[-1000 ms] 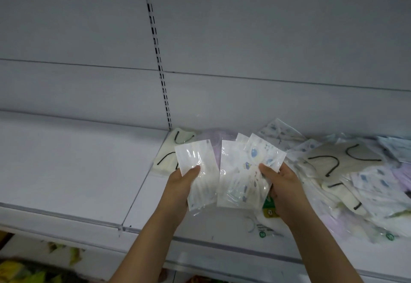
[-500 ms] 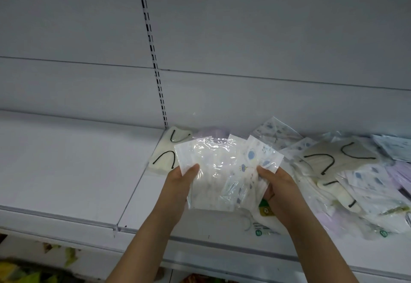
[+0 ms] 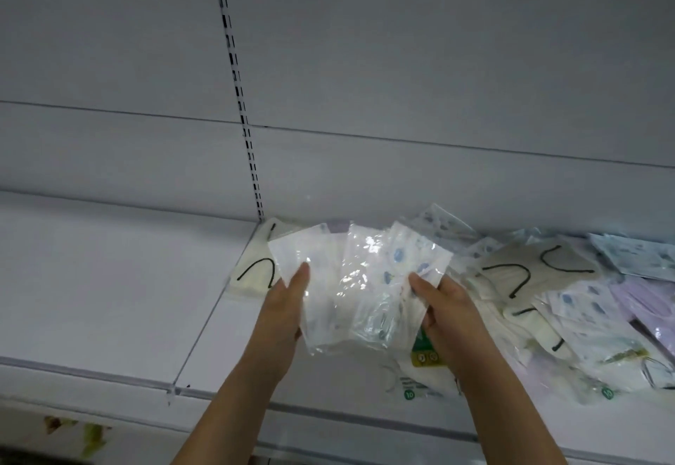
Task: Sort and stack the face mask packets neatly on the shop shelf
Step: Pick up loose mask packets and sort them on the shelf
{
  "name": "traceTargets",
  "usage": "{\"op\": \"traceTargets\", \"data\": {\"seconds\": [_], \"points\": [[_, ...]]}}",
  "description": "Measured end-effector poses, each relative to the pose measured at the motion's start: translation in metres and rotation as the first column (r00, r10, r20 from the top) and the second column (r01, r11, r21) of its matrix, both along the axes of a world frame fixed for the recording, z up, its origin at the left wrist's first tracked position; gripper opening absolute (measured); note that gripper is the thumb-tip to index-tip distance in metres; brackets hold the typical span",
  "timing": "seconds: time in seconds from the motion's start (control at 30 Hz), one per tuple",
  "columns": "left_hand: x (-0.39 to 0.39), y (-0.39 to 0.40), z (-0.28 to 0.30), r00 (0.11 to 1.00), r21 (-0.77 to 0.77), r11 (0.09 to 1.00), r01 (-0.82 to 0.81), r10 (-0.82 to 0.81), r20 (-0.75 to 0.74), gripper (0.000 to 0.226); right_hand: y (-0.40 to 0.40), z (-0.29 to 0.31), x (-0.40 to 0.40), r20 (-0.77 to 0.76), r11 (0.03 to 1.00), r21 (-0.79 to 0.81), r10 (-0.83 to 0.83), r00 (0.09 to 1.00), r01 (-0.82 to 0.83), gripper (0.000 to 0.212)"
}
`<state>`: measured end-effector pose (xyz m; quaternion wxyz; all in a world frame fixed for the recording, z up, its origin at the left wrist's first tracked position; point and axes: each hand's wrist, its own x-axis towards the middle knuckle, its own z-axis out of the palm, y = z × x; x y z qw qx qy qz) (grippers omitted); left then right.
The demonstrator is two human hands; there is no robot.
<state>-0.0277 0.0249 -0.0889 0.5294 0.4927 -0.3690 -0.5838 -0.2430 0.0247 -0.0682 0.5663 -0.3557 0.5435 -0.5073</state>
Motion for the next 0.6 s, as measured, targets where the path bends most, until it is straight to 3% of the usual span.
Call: {"op": "traceTargets", "data": {"seconds": [0.13, 0.23, 0.33, 0.4, 0.47, 0.5, 0.57, 0.6], "points": [[-0.016, 0.006, 0.002, 0.986, -0.027, 0.996, 0.088, -0.083, 0.146, 0.024, 0.006, -0.003, 0.014, -0.144, 0.998, 0.040, 0.045, 0.989, -0.040, 0.015], [-0.011, 0.006, 0.000, 0.989, -0.009, 1.000, 0.024, -0.022, 0.146, 0.016, 0.004, 0.004, 0.006, -0.168, 0.995, 0.004, -0.097, 0.981, 0.099, 0.019], [-0.005, 0.006, -0.003, 0.994, 0.013, 1.000, -0.001, 0.000, 0.111, 0.018, -0.001, 0.011, -0.009, -0.391, 0.962, -0.164, -0.267, 0.881, 0.219, 0.033], [-0.007, 0.006, -0.004, 0.993, 0.017, 1.000, -0.014, 0.012, 0.114, 0.016, -0.001, 0.016, -0.005, -0.546, 0.947, -0.269, -0.302, 0.781, 0.178, 0.035], [-0.011, 0.006, -0.004, 0.993, -0.010, 1.000, 0.013, -0.012, 0.113, 0.019, 0.002, 0.017, 0.016, -0.673, 0.967, -0.253, -0.203, 0.711, 0.037, 0.033], [-0.014, 0.007, -0.003, 0.995, -0.028, 0.998, 0.056, -0.053, 0.083, 0.024, 0.005, 0.016, 0.031, -0.687, 0.972, -0.223, -0.106, 0.719, -0.070, 0.032], [-0.016, 0.008, -0.004, 0.988, -0.068, 0.989, 0.134, -0.128, 0.081, 0.036, 0.010, 0.008, 0.057, -0.563, 0.952, -0.189, 0.096, 0.821, -0.241, 0.026], [-0.014, 0.008, -0.005, 0.981, -0.099, 0.986, 0.135, -0.119, 0.156, 0.037, 0.010, 0.005, 0.064, -0.451, 0.946, -0.178, 0.165, 0.877, -0.270, 0.035]]}}
